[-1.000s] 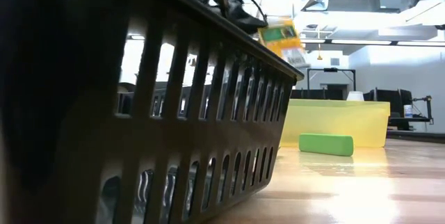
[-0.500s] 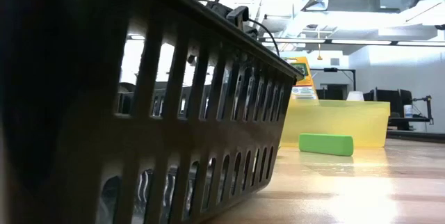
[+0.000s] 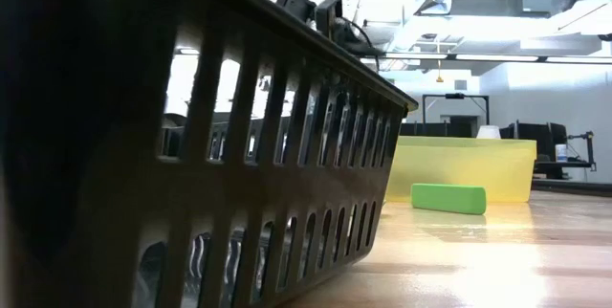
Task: Pick & Place School Supplies
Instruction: Put the green eraser into the bottom black bin
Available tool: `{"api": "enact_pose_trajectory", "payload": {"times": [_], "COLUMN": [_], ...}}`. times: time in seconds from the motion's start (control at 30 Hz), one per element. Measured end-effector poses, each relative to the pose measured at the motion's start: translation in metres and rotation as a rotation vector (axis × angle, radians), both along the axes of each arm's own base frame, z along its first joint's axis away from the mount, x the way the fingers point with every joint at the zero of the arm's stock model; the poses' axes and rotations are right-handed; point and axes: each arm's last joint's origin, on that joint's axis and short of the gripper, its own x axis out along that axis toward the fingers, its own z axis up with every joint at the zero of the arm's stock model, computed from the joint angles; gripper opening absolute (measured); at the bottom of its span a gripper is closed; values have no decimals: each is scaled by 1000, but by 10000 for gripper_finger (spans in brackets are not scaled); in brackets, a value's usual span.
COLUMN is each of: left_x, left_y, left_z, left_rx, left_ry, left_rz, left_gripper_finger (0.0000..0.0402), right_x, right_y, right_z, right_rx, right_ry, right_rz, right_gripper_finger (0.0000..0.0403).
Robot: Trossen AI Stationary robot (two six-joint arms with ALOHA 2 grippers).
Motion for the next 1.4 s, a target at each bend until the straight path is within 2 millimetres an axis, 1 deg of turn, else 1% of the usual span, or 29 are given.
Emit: {"api": "enact_pose_trajectory", "payload": {"times": [0.1, 0.13, 0.2, 0.27, 0.37, 0.5, 0.57, 0.63, 0.7, 0.77, 0.87, 0.93, 1.03, 1.13, 1.2, 1.3, 1.4], "left_x": [-4, -6, -12, -22, -45, -84, -105, -125, -147, -169, -201, -220, -248, -273, -288, -305, -318], "left_y": [-3, -4, -6, -4, 2, 5, 4, 1, -2, -6, -16, -24, -37, -50, -58, -69, -77], "left_z": [16, 24, 45, 68, 108, 157, 179, 197, 213, 227, 244, 250, 252, 249, 250, 252, 254], "left_rx": [8, 22, 76, 124, 170, 218, 239, 256, 272, 286, 336, 367, 414, 442, 443, 451, 452], "left_ry": [-36, -57, -124, -188, -277, -367, -403, -427, -445, -456, -468, -447, -360, -270, -246, -249, -261], "left_rz": [-5, -6, -13, -6, 28, 87, 114, 135, 159, 202, 281, 334, 421, 495, 534, 581, 608], "left_gripper_finger": [230, 230, 228, 221, 210, 197, 192, 188, 185, 184, 184, 184, 184, 184, 184, 184, 184], "right_x": [1, -1, -4, -11, -24, -39, -44, -45, -41, -32, -15, 0, 24, 46, 60, 77, 91], "right_y": [2, 3, 5, 10, 20, 39, 49, 61, 73, 83, 94, 100, 108, 117, 122, 130, 137], "right_z": [0, 1, 5, 12, 22, 29, 29, 24, 10, -10, -42, -61, -92, -131, -154, -188, -219], "right_rx": [-3, -9, -33, -45, -62, -82, -71, -55, -35, -40, -75, -99, -127, -110, -109, -113, -81], "right_ry": [-1, -1, -15, -35, -49, -21, 12, 84, 213, 379, 599, 691, 800, 884, 928, 989, 1030], "right_rz": [7, 9, 20, 30, 46, 85, 116, 154, 169, 168, 161, 193, 264, 361, 413, 472, 553], "right_gripper_finger": [171, 171, 171, 171, 171, 171, 171, 171, 171, 171, 171, 171, 171, 171, 171, 171, 171]}}
